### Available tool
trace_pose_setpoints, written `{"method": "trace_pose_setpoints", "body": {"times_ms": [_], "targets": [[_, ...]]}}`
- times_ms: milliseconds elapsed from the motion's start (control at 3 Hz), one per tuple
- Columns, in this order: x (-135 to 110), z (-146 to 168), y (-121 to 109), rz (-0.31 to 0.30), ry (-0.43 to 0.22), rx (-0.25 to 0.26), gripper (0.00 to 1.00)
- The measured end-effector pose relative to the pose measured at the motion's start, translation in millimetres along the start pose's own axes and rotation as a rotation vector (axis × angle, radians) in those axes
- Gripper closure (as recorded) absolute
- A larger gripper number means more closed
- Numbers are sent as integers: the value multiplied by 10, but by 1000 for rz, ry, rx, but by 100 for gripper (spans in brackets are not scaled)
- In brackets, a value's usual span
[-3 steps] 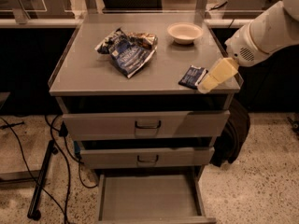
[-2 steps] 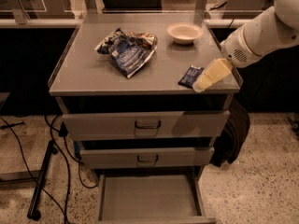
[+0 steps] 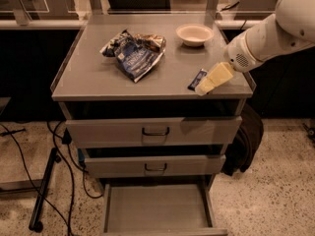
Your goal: Place rxbar blueberry into bottom drawer
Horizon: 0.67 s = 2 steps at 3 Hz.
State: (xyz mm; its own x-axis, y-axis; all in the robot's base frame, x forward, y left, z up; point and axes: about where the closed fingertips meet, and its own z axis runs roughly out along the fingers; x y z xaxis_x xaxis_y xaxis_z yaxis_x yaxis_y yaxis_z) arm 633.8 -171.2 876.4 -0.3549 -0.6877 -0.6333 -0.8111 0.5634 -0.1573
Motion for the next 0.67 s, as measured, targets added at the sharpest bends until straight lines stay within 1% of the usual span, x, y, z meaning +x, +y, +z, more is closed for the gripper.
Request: {"method": "trace_pose_setpoints", "body": {"times_ms": [667], "targets": [[60, 150, -79, 16, -6, -19, 9]]}}
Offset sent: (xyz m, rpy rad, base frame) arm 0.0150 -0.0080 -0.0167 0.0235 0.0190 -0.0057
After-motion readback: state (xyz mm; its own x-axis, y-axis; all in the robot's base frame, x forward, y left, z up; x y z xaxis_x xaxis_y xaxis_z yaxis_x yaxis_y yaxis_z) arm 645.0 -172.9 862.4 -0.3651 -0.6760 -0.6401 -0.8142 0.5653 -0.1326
